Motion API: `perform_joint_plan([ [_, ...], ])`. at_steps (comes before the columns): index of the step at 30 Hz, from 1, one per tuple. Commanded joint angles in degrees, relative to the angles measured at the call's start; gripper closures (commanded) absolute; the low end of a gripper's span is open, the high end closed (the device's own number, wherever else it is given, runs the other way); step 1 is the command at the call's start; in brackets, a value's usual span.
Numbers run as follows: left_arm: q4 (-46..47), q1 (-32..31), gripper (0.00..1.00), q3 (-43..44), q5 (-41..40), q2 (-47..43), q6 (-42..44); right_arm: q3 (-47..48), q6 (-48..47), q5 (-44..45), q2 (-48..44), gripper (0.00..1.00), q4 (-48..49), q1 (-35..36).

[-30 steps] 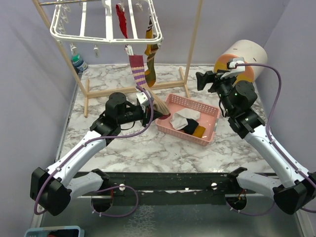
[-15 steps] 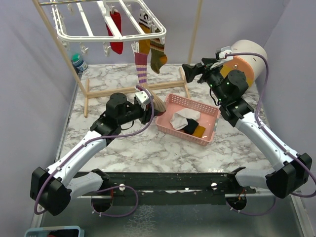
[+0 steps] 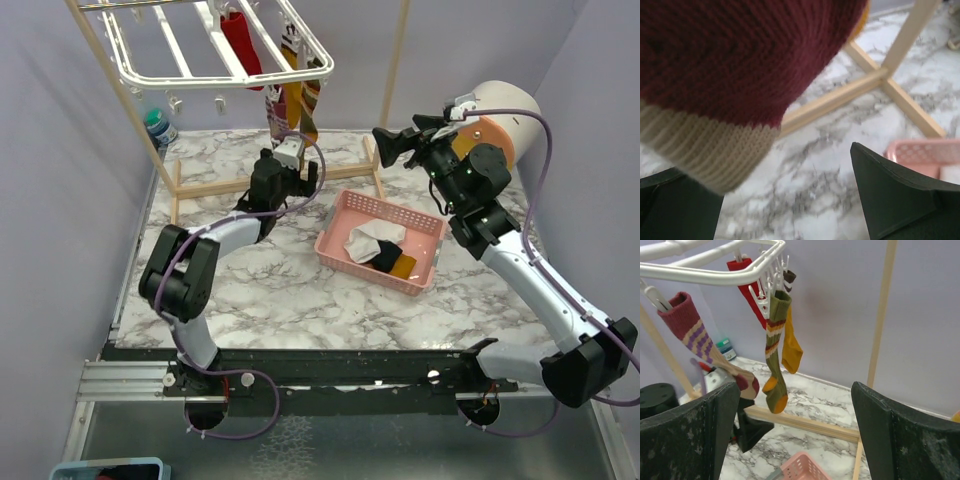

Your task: Remove the socks clipped to the hanger

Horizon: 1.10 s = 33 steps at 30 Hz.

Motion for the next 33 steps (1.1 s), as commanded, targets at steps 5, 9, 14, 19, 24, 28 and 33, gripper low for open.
perform_joint_plan([
  [5,12.3,2.5,0.01,12.3,7.1,10.9,-2.0,-1.7,-3.7,3.9,-3.7,0.00,-1.9,0.1],
  [9,13.1,2.7,0.01,12.4,9.3,10.9,-1.3,-2.3,-3.6,3.7,-3.0,0.00,-1.3,0.1],
  [14,14.1,2.9,0.01,11.8,12.9,10.4,-1.4,-2.4,-3.0,3.2,-2.2,0.00,-0.5,0.0],
  [19,14.8,3.0,0.01,11.6,14.0,11.4,-2.6,-2.5,-3.1,3.2,-2.3,0.00,-0.7,0.1],
  [24,16.4,3.0,0.01,10.0,14.0,11.2,-4.2,-2.5,-3.2,3.1,-2.5,0.00,-1.1,0.1],
  [28,17.1,3.0,0.01,6.8,13.7,8.6,-5.0,-2.6,-2.8,2.3,-2.4,0.00,-0.9,0.0],
  [33,21.7,2.9,0.01,-4.0,9.0,1.2,-5.5,-3.1,-2.3,1.3,-2.3,0.00,-0.5,0.0],
])
